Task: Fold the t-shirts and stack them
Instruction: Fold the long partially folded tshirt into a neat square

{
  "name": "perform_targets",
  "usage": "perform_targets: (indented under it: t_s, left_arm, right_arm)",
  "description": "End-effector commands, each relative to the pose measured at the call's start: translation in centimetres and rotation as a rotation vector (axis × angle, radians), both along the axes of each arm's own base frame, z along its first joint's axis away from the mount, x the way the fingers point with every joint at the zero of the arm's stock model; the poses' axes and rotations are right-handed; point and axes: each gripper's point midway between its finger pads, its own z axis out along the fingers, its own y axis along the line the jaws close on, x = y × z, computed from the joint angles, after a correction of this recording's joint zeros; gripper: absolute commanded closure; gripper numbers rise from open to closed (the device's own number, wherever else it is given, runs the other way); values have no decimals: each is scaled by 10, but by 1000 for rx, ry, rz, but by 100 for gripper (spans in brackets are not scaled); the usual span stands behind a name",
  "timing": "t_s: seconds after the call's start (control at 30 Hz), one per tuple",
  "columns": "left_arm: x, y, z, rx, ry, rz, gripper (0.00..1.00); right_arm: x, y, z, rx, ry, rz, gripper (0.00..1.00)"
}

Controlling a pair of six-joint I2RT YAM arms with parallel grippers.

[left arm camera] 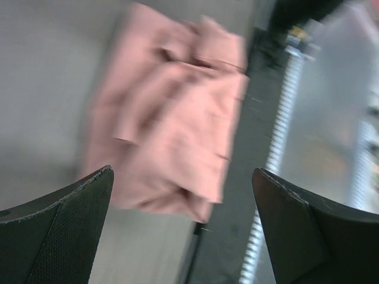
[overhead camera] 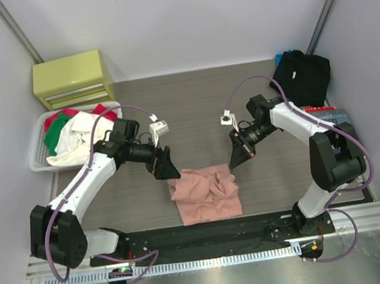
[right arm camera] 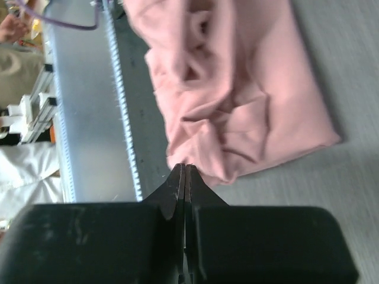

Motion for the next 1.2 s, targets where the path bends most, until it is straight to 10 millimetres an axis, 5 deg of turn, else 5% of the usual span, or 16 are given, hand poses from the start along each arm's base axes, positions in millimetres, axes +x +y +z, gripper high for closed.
perform_targets:
  t_s: [0.0, 0.03, 0.07, 0.13, 0.23, 0.3, 0.33, 0.37, 0.53, 0.73, 1.17]
  left_arm:
    - [104, 32, 41, 121, -369, 382, 0]
    - [113, 39, 46, 144, -398, 425, 0]
    - [130, 53, 49, 205, -445, 510, 0]
    - [147, 72, 65, 254, -536, 625, 0]
    - [164, 100, 91, 288, -680, 787, 0]
    - [168, 113, 97, 308, -686, 823, 0]
    - [168, 116, 97, 310, -683, 822, 0]
    - [169, 119, 95, 316, -675, 826, 0]
    - [161, 133, 93, 299, -697, 843, 0]
    - [161, 142, 98, 234, -661, 862, 0]
    - [163, 156, 92, 259, -666, 874, 0]
  right_arm:
    - [30, 7, -16, -50, -36, -99, 92]
    - [33, 8, -16, -49, -39, -98, 69]
    - [35, 7, -19, -60, -43, -101, 57]
    - [51, 9, -26, -79, -82, -154, 44]
    - [71, 15, -34, -124, -190, -185, 40]
    - [72, 26, -36, -136, -209, -154, 51]
    - [77, 34, -32, -127, -215, -145, 88]
    - [79, 38, -38, -134, -187, -143, 99]
    - [95, 70, -35, -100, -206, -107, 99]
    - [89, 98, -37, -91, -203, -49, 99]
    - [9, 123, -14, -30, -196, 137, 99]
